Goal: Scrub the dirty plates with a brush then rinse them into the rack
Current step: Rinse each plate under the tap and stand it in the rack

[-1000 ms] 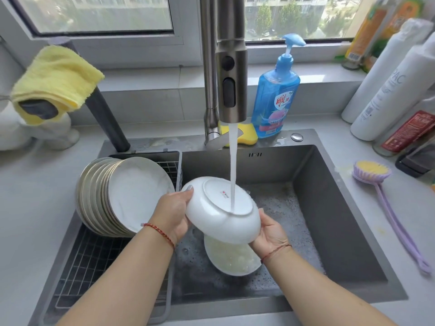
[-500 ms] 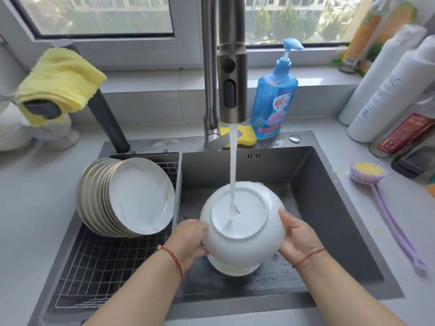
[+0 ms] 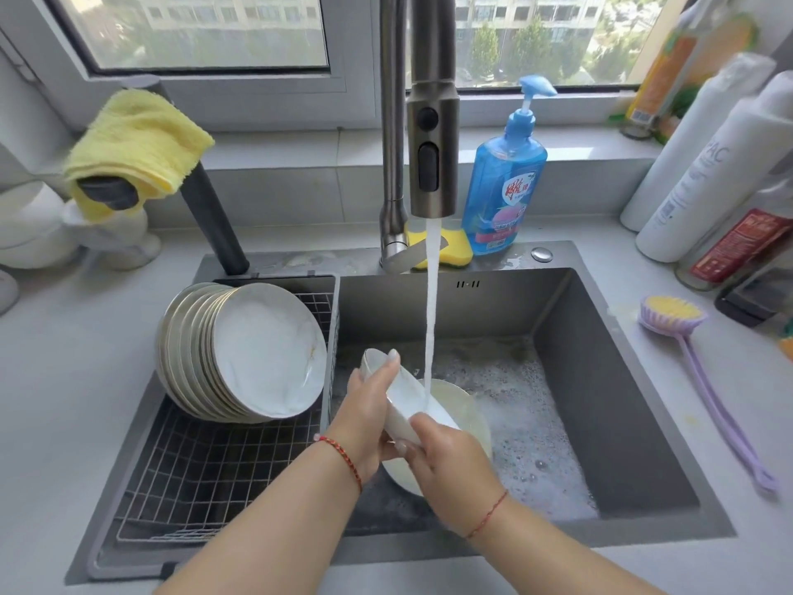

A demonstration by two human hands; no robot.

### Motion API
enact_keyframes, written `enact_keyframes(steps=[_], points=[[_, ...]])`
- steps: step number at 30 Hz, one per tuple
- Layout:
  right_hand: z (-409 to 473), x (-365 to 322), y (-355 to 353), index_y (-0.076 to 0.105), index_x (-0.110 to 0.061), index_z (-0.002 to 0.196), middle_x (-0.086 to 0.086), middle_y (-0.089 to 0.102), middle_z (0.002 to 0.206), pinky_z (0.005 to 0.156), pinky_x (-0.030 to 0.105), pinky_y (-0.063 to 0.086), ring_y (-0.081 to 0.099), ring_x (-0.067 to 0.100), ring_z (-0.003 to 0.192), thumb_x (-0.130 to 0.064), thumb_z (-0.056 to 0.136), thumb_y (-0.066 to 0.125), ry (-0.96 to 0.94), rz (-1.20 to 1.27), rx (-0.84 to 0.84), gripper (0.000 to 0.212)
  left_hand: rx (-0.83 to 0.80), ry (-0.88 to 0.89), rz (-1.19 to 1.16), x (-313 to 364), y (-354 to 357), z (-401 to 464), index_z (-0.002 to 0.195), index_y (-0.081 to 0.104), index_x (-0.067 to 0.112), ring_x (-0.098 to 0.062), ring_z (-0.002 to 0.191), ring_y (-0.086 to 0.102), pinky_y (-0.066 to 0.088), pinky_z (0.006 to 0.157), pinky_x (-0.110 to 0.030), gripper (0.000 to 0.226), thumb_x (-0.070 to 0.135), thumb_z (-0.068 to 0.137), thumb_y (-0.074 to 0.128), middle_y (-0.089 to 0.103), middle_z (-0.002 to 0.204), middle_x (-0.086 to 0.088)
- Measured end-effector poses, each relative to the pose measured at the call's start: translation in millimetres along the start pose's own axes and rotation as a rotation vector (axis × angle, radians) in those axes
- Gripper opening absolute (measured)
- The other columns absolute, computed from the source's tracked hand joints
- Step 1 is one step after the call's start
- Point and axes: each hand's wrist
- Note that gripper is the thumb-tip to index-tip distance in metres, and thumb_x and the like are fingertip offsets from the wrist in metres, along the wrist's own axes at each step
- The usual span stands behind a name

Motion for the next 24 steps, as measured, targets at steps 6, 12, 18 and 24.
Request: enact_keyframes(steps=[6,12,18,24], points=[[10.5,-13.2,2.1,0.055,-0.038,0.124,-0.025,0.060,0.118,0.094,0.017,0.044,0.054,-0.004,0.113,-0.030,0.101,0.041,0.062,0.450,-0.269,0.028,0.117,0.211,-0.016,-18.6,-12.8,-2.9,0.142,0.040,0.039,-0.029,0.120,0.057,0.056,0.087,-0.047,0.042,0.043,0.100,0.045,0.053,0.136,-0.004],[49.6,-4.2,7.4,0.010,-0.019,0.152,-0.015,-0.002,0.156,0.121,0.035,0.002,-0.004,0.002,0.145,-0.019,0.106,0.023,0.081,0.257,-0.360,0.048,0.004,0.256,0.044,-22.0,-8.6,-16.5,0.129,0.054,0.043,-0.022,0.115,0.065,0.055,0.091,-0.055,0.034,0.054,0.100,0.041,0.068,0.125,0.005],[45.8,25.8,-7.8,0.029,-0.011,0.142,0.011,0.010,0.158,0.114,0.064,0.010,0.008,0.032,0.145,-0.015,0.103,0.027,0.130,-0.516,-0.555,0.039,0.053,0.326,0.015,-11.8,-19.0,-24.8,0.137,0.045,0.045,-0.023,0.124,0.058,0.056,0.089,-0.053,0.055,0.062,0.085,0.053,0.058,0.137,0.009],[0.4,3.9,-11.2,0.048,-0.009,0.109,0.008,0.057,0.106,0.092,0.035,0.036,0.049,0.025,0.113,-0.003,0.098,0.033,0.050,-0.293,-0.530,0.020,0.178,0.382,0.109,-6.1,-33.2,-15.0,0.142,0.035,0.049,-0.022,0.137,0.044,0.038,0.110,-0.055,0.086,0.079,0.063,0.048,0.043,0.151,0.008]])
Point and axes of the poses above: each hand's wrist, its own z-axis towards the middle knuckle, its own y-axis out of the palm, x = y × z
